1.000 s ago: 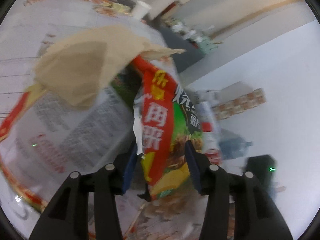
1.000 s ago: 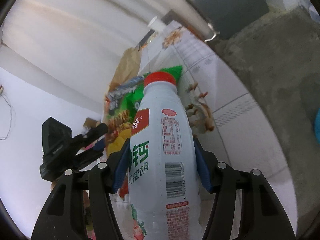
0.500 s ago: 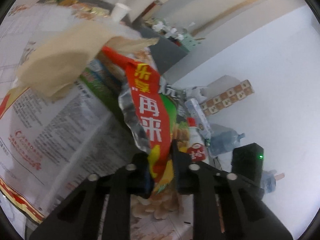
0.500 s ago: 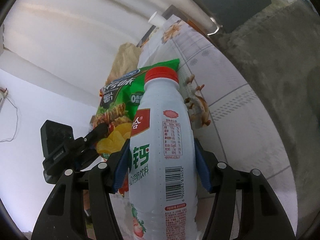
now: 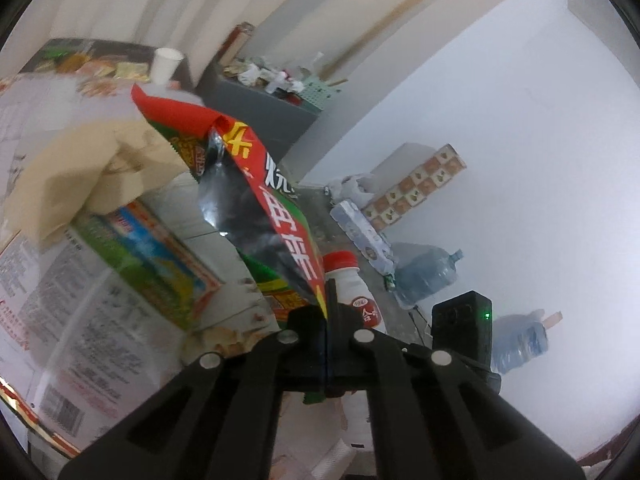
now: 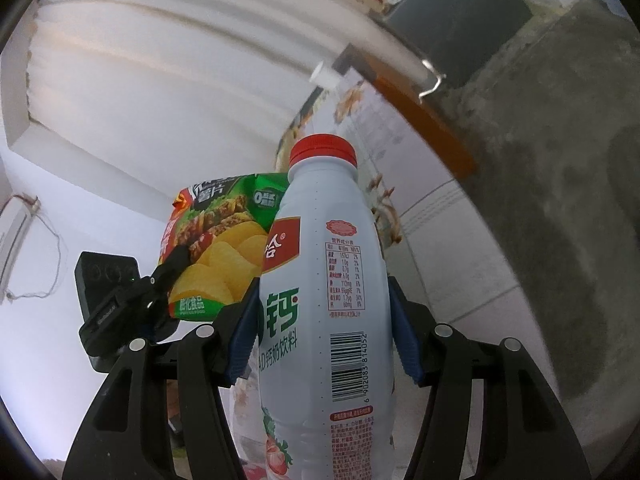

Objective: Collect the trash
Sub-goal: 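Carry the chip bag and bottle with both tools over the blue wastebasket, then open both tools to drop the chip bag and bottle into the wastebasket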

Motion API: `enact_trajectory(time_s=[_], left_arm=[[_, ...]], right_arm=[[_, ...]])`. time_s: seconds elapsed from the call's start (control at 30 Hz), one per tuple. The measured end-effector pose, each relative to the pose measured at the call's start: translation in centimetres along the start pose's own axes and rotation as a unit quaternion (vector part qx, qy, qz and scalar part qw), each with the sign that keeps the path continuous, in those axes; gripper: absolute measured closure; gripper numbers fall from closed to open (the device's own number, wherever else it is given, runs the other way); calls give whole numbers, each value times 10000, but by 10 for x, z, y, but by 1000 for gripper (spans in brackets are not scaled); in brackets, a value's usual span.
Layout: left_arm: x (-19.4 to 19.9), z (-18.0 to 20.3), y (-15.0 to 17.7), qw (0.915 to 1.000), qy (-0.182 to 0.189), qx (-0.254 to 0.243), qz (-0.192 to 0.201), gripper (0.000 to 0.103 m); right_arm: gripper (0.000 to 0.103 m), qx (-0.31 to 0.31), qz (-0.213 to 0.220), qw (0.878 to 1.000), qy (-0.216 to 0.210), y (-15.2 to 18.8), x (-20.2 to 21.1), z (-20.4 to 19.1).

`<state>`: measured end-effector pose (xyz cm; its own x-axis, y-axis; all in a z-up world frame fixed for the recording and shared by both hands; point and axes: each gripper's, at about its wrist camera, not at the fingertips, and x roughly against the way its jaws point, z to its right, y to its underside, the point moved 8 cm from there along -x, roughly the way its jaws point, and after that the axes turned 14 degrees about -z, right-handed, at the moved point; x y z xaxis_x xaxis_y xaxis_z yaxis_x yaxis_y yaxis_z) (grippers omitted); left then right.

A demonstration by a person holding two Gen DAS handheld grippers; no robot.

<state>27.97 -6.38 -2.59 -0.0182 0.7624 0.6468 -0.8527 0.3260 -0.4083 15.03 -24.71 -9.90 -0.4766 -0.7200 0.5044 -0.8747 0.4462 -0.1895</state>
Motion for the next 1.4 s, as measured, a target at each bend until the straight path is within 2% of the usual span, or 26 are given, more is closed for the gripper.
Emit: enact_trajectory(time_s=[0.17, 0.27, 0.4, 0.53, 0.63, 0.73, 0.77, 0.8, 0.97, 1.0, 1.1, 1.2, 1.23, 1.27, 1.3, 1.37, 1.4], left_arm=[[-17, 44, -1, 9990, 130, -402, -111, 103], [-40, 75, -1, 9965, 137, -774, -278, 103], [-91, 115, -1, 9905, 107, -1170, -717, 103], [-163, 146, -3, 9798, 22, -1452, -1373, 103], [-227, 167, 2, 9660, -87, -1728, -1923, 103], [-294, 175, 12, 9423, -633, -2193, -2450, 103], [-321, 175, 15, 9311, -851, -2371, -2637, 103], [-341, 175, 18, 9219, -969, -2503, -2793, 103], [-421, 168, 28, 8919, -1307, -2847, -3262, 103], [-432, 166, 27, 8886, -1327, -2870, -3323, 103], [-474, 159, 32, 8737, -1456, -2940, -3591, 103], [-506, 150, 32, 8660, -1624, -2911, -3726, 102], [-516, 147, 30, 8650, -1696, -2895, -3731, 100], [-528, 143, 27, 8638, -1843, -2854, -3721, 89], [-533, 141, 24, 8650, -1959, -2794, -3680, 73], [-542, 138, 16, 8757, -2077, -2687, -3433, 60], [-542, 139, 14, 8783, -2086, -2662, -3379, 58]], right_arm=[[47, -233, 427, 9987, -124, 1, 37, 16], [47, -431, 725, 9963, -169, 4, 62, 34], [47, -817, 1182, 9895, -125, 8, 103, 69], [47, -1464, 1740, 9734, 268, 15, 155, 131], [47, -2050, 2047, 9559, 478, 22, 186, 184], [47, -2567, 2162, 9398, 643, 26, 203, 235], [47, -2728, 2166, 9346, 722, 26, 206, 251], [47, -2815, 2141, 9319, 802, 24, 205, 262], [47, -3152, 1895, 9234, 1095, 17, 205, 316], [47, -3181, 1849, 9230, 1130, 25, 209, 322], [47, -3369, 1744, 9171, 1228, 11, 204, 350], [46, -3505, 1687, 9135, 1189, 5, 202, 371], [46, -3554, 1682, 9118, 1179, 2, 202, 379], [45, -3601, 1684, 9097, 1203, -2, 201, 387], [44, -3634, 1678, 9081, 1228, -2, 205, 392], [40, -3771, 1703, 9014, 1279, -4, 207, 405], [39, -3818, 1724, 8993, 1258, -6, 207, 409]])
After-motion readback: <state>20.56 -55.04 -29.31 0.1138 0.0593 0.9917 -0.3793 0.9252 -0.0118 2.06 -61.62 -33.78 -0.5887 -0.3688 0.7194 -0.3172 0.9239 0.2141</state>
